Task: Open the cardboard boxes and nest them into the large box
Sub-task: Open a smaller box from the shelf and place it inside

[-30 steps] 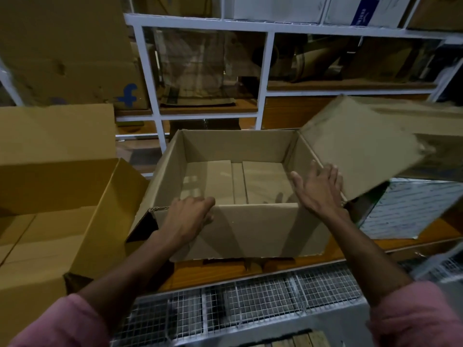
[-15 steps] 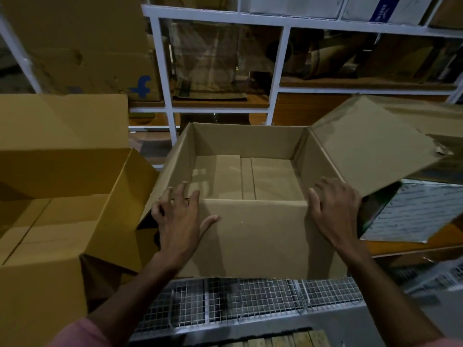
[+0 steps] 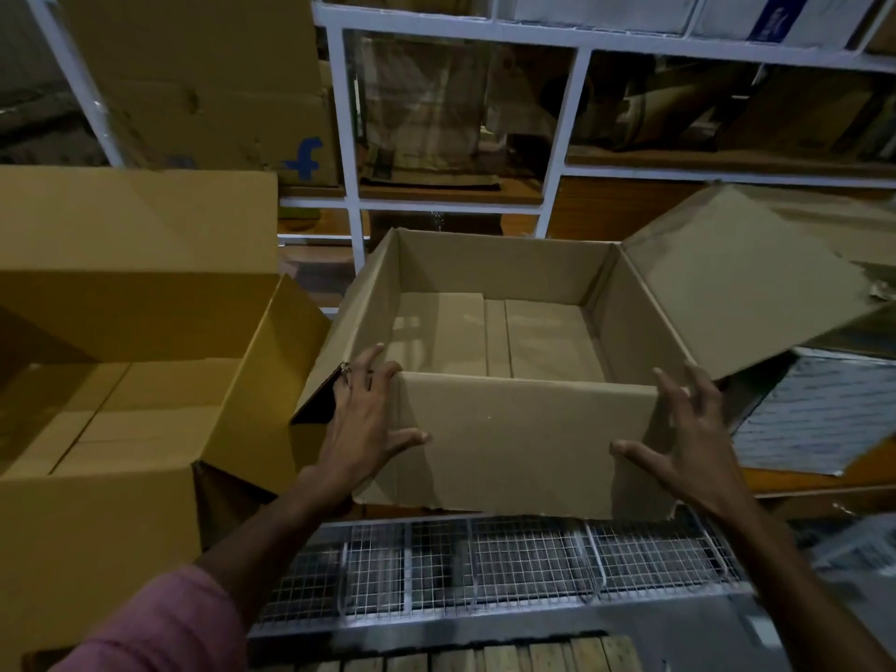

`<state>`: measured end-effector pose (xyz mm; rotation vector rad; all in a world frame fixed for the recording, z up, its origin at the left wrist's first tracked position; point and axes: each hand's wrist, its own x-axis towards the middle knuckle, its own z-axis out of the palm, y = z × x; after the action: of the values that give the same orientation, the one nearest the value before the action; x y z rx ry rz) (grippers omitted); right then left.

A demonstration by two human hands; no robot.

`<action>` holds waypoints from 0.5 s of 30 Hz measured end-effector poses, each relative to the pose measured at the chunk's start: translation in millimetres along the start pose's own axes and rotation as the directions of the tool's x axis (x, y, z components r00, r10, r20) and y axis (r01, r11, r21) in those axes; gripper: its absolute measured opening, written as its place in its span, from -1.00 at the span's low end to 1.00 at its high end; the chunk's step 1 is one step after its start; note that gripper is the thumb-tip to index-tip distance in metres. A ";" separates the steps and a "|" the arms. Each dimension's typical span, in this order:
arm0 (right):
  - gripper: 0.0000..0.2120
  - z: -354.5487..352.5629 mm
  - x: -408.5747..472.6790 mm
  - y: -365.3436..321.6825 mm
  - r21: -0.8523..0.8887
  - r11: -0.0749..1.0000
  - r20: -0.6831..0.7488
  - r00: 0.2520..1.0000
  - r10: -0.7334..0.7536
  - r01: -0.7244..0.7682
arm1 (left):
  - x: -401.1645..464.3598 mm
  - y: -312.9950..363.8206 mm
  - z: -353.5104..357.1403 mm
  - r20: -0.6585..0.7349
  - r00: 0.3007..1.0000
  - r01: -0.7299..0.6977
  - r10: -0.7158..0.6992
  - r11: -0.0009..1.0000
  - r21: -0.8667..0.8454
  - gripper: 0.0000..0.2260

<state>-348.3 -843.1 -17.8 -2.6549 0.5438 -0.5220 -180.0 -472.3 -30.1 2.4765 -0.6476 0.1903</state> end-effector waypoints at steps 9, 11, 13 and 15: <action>-0.33 9.3 42.2 9.0 -0.023 0.996 -0.099 0.991 -0.092 0.090 | 20.1 20.9 23.2 -0.224 0.969 0.120 -0.102 0.990 0.072 -0.26; -0.40 6.9 42.8 9.5 -0.026 0.993 -0.144 0.983 -0.114 0.111 | 21.4 23.3 20.8 -0.258 0.963 0.103 -0.081 0.992 0.072 -0.26; -0.40 4.3 40.4 7.8 -0.031 0.991 -0.184 0.974 -0.130 0.126 | 21.3 24.9 12.3 -0.297 0.954 0.069 -0.040 0.994 0.089 -0.25; -0.39 0.7 38.1 3.0 -0.019 0.989 -0.216 0.965 -0.150 0.150 | 21.2 26.8 -0.4 -0.327 0.945 0.045 -0.005 0.992 0.114 -0.25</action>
<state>-316.3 -862.1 -9.2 -2.6712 0.4055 -0.8649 -174.5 -500.1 -10.9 2.4844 -0.4732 0.6325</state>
